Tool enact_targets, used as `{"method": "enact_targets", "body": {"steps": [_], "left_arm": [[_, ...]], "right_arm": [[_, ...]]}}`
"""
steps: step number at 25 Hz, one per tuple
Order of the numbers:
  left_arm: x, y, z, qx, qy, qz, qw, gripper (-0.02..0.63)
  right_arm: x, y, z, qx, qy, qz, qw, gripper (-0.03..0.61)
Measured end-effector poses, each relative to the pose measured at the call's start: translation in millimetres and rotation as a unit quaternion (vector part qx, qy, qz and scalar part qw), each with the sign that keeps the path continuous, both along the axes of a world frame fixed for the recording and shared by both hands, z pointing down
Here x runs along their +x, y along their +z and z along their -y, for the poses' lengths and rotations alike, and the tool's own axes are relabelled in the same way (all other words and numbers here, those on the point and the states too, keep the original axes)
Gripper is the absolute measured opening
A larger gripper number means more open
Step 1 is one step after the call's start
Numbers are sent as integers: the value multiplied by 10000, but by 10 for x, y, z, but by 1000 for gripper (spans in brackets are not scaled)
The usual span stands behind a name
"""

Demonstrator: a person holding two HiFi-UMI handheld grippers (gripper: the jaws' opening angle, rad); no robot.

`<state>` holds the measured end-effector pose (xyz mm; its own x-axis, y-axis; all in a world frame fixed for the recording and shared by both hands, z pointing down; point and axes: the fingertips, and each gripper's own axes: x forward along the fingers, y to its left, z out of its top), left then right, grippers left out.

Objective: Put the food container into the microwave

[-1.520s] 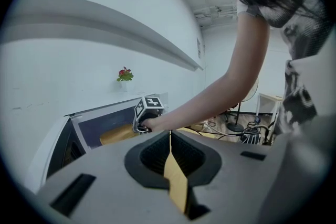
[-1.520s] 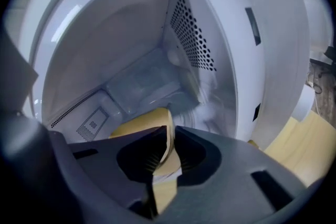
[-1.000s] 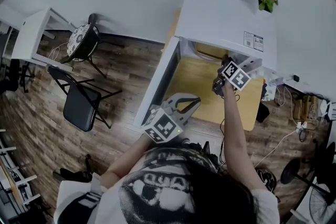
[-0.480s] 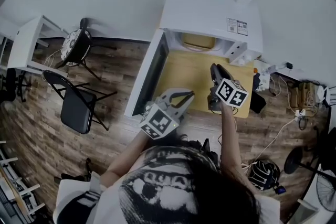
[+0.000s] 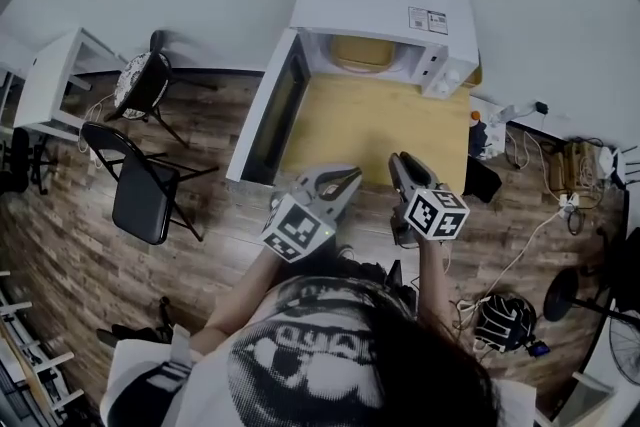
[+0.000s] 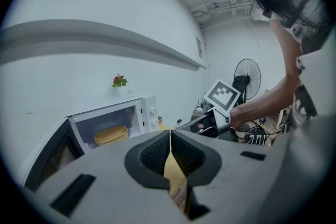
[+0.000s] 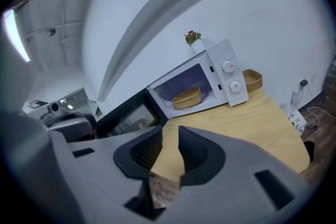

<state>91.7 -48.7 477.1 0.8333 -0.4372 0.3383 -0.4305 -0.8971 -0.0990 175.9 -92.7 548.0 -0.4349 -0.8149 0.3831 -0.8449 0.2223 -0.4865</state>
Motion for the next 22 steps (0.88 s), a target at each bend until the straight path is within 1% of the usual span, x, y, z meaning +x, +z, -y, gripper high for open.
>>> {"method": "enact_targets", "body": {"steps": [5,10,15,22], "left_arm": [[-54,77,-368,-82,-236,-10,9997,8],[-212,200,-743,-220,-551,77,9982,8],[-370,283,-924,-287,-789,201,9963,8],[-490,137,-1027,-141,-948,159,9953,8]], "right_arm": [[-133,-98,-487,189,-316,-249,9990,89],[-342,-253,-892,421,-616,-204,9970,89],[-542,-376,-1128,618,-838,-20,9946,87],[-814,-463,-1315,729,-1153,-20,9906,83]]}}
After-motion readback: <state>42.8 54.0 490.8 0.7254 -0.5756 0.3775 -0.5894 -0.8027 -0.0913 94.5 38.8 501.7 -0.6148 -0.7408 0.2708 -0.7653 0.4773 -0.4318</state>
